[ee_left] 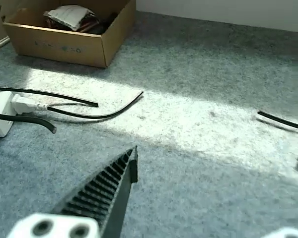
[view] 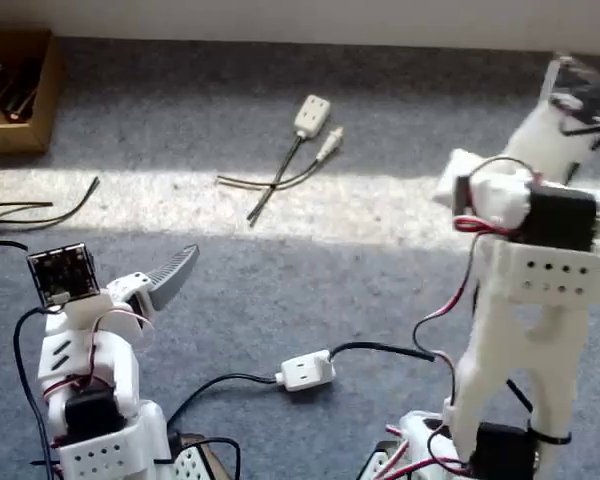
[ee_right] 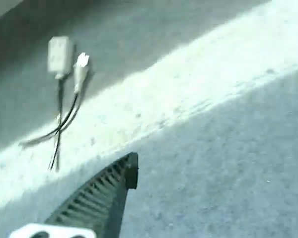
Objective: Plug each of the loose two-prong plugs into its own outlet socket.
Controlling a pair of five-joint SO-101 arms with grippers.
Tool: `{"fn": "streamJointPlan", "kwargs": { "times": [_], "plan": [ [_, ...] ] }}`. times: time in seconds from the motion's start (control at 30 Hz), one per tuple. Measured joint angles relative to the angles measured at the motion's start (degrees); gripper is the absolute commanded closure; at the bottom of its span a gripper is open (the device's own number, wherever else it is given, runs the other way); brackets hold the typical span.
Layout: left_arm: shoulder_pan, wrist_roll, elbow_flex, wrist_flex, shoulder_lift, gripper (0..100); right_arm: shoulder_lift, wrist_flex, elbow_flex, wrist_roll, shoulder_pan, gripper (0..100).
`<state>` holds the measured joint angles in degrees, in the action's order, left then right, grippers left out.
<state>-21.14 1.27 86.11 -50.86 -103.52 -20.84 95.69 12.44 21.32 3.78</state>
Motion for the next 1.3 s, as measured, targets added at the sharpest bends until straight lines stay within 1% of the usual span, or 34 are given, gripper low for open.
{"fn": "streamJointPlan", "kwargs": {
  "times": [0.03, 0.1, 0.13, 0.2, 0.27, 0.3, 0.43, 0.47, 0.53, 0.6, 0.67, 0.73, 0.83, 0.97, 1.07, 1.2, 1.3],
  "plan": [
    [1.93, 0.0, -3.96, -4.31, 0.18, 47, 0.0, 0.0, -1.05, -0.88, 3.6, 33.3],
    [6.24, 0.0, -12.75, -13.01, 2.37, 47, -0.09, 1.23, -5.1, -4.84, 6.59, 33.3],
    [8.53, 0.0, -17.05, -16.79, 4.4, 47, -0.09, 2.02, -7.74, -8.0, 6.95, 33.3],
    [11.25, 0.0, -25.67, -22.77, 10.37, 47, -0.35, 2.64, -13.71, -16.62, 7.38, 33.3],
    [12.31, 0.0, -33.32, -27.16, 18.99, 47, -2.29, 2.11, -20.84, -25.41, 8.44, 33.3],
    [12.4, -0.53, -36.92, -29.36, 23.91, 47, -3.78, 1.76, -24.88, -27.87, 9.41, 33.3],
    [14.77, -3.96, -50.02, -37.1, 46.33, 47, -12.31, -8.7, -43.6, -32.44, 13.19, 33.3],
    [15.56, -4.84, -53.27, -38.68, 52.75, 49, -15.03, -11.78, -48.97, -33.49, 13.63, 33.3],
    [18.11, -7.82, -59.6, -41.41, 63.74, 55, -21.54, -17.23, -59.52, -34.81, 14.42, 33.3],
    [22.51, -13.63, -64.53, -44.13, 74.11, 62, -28.92, -20.92, -69.19, -35.34, 14.59, 33.3],
    [28.48, -19.87, -68.31, -47.03, 81.85, 66, -36.31, -22.24, -77.89, -35.87, 14.42, 33.3],
    [34.02, -24.44, -69.8, -48.09, 86.95, 65, -43.43, -22.15, -83.69, -37.1, 14.59, 33.3],
    [40.88, -29.19, -69.8, -48.62, 91.25, 63, -50.02, -21.98, -86.07, -38.95, 14.77, 33.3],
    [50.29, -30.51, -65.41, -48.62, 93.1, 63, -50.73, -21.98, -86.51, -39.56, 18.29, 33.2],
    [56.79, -30.51, -60.75, -47.3, 93.1, 63, -49.41, -21.98, -86.51, -39.65, 23.21, 33.2],
    [65.58, -30.51, -56.53, -43.6, 93.71, 63, -46.77, -23.3, -86.77, -39.65, 28.4, 33.2],
    [69.98, -30.51, -54.15, -39.74, 93.8, 63, -45.45, -23.91, -86.86, -40.18, 30.51, 33.2]
  ]
}}
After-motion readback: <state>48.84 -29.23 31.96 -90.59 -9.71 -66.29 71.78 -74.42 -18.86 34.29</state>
